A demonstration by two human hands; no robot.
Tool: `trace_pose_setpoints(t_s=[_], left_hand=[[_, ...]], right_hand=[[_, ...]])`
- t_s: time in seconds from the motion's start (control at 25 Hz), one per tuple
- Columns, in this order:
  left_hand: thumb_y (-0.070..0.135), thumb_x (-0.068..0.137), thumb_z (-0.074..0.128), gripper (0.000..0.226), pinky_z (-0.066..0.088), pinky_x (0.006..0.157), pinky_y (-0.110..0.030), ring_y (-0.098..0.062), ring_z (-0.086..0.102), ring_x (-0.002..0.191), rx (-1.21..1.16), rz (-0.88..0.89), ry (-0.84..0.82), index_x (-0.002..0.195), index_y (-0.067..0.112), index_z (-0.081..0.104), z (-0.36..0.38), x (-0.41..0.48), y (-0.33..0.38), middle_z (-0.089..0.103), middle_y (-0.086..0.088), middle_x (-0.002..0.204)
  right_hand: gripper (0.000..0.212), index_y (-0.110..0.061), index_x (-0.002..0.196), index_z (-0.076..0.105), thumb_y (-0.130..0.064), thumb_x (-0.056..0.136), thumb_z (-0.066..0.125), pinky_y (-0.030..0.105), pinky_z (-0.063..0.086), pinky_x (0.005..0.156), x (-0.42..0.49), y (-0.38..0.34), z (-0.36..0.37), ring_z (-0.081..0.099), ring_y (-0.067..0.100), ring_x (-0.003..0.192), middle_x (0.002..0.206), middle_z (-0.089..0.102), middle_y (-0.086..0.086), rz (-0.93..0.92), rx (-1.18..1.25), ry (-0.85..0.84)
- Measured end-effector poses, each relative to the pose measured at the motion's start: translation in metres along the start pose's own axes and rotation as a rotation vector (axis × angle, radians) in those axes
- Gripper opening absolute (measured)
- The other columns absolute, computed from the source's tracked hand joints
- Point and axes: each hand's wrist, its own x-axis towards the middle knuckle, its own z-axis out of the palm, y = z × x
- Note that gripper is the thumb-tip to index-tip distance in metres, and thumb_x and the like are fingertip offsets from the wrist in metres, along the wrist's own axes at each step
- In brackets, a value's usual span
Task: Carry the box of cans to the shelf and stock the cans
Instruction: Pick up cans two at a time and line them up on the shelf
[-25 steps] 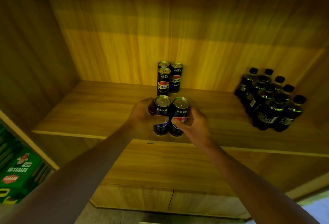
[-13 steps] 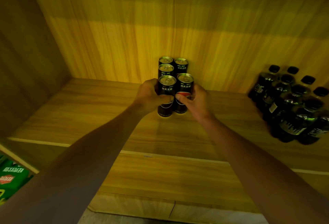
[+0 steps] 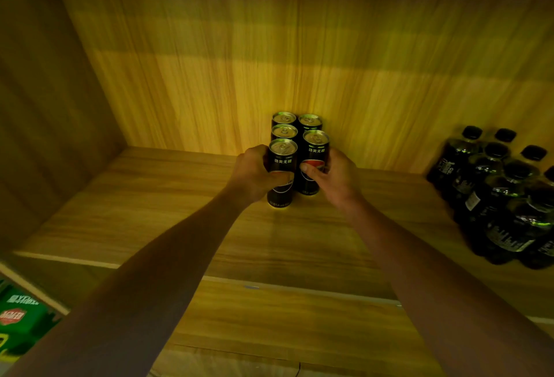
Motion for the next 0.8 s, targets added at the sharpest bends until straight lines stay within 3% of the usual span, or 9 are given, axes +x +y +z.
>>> trace_pose_setpoints(t_s=[0.16, 0.32, 0.44, 0.8], left_hand=[[0.047, 0.071, 0.081, 0.056, 0.046, 0.062, -0.024, -0.015, 0.061, 0.086, 0.219, -0.017, -0.007, 0.110, 0.011, 0.064, -0.008, -0.010, 0.005, 0.066, -0.001, 0.099], [0.053, 0.084, 0.065, 0.067, 0.045, 0.090, -0.035, -0.025, 0.053, 0.117, 0.606, 0.077, -0.049, 0.131, 0.008, 0.051, -0.019, -0.045, 0.005, 0.058, -0.011, 0.127], [0.054, 0.090, 0.055, 0.066, 0.040, 0.102, -0.037, -0.027, 0.044, 0.125, 0.805, 0.223, -0.134, 0.137, 0.010, 0.043, -0.026, -0.086, 0.005, 0.050, -0.012, 0.135], [0.050, 0.092, 0.052, 0.062, 0.042, 0.097, -0.041, -0.032, 0.045, 0.124, 0.780, 0.371, -0.246, 0.136, 0.007, 0.046, -0.034, -0.181, 0.009, 0.050, -0.013, 0.134]], right_hand=[[0.055, -0.008, 0.131, 0.056, -0.035, 0.087, 0.075, 0.028, 0.048, 0.086, -0.005, -0.011, -0.011, 0.063, 0.023, 0.115, 0.126, 0.066, 0.010, -0.035, -0.067, -0.047], [0.071, -0.011, 0.145, 0.040, -0.053, 0.092, 0.061, 0.037, 0.049, 0.093, -0.036, -0.018, -0.030, 0.051, 0.030, 0.128, 0.143, 0.050, 0.014, -0.047, -0.445, -0.129], [0.080, -0.009, 0.152, 0.028, -0.058, 0.094, 0.053, 0.043, 0.043, 0.106, -0.080, -0.034, -0.047, 0.040, 0.031, 0.139, 0.154, 0.037, 0.014, -0.066, -0.668, -0.204], [0.078, -0.011, 0.153, 0.030, -0.060, 0.095, 0.046, 0.041, 0.041, 0.107, -0.203, -0.068, -0.057, 0.041, 0.028, 0.138, 0.155, 0.037, 0.009, -0.157, -0.824, -0.195]])
